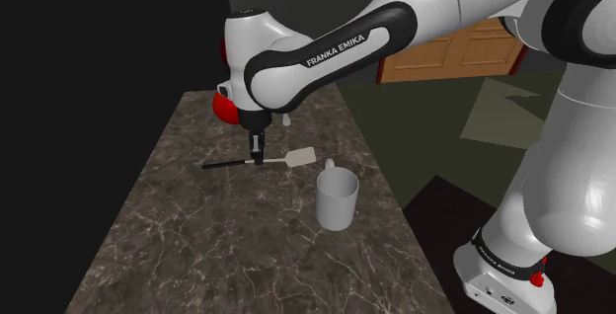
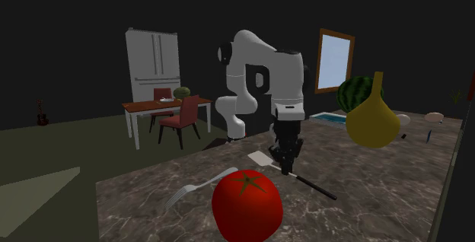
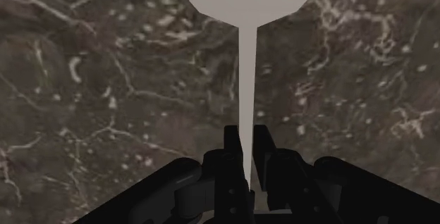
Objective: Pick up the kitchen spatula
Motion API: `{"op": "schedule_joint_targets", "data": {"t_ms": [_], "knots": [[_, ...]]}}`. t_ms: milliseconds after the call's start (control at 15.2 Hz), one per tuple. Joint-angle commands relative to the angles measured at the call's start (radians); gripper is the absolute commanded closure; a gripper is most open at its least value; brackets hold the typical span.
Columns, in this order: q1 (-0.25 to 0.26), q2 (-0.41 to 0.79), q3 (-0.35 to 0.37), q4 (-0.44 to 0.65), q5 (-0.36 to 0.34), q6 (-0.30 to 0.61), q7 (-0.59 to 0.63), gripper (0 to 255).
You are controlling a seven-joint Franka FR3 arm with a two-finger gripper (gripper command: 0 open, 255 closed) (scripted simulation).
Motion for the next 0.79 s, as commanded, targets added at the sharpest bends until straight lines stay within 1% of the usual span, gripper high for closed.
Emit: {"op": "schedule_joint_targets", "data": {"t_ms": [0, 264, 726], "knots": [[0.0, 0.0, 0.0, 0.0, 0.0, 0.0, 0.0, 255], [0.001, 0.003, 0.0, 0.003, -0.001, 0.0, 0.001, 255], [-0.001, -0.025, 0.003, 0.063, 0.009, -0.087, -0.004, 255]]}}
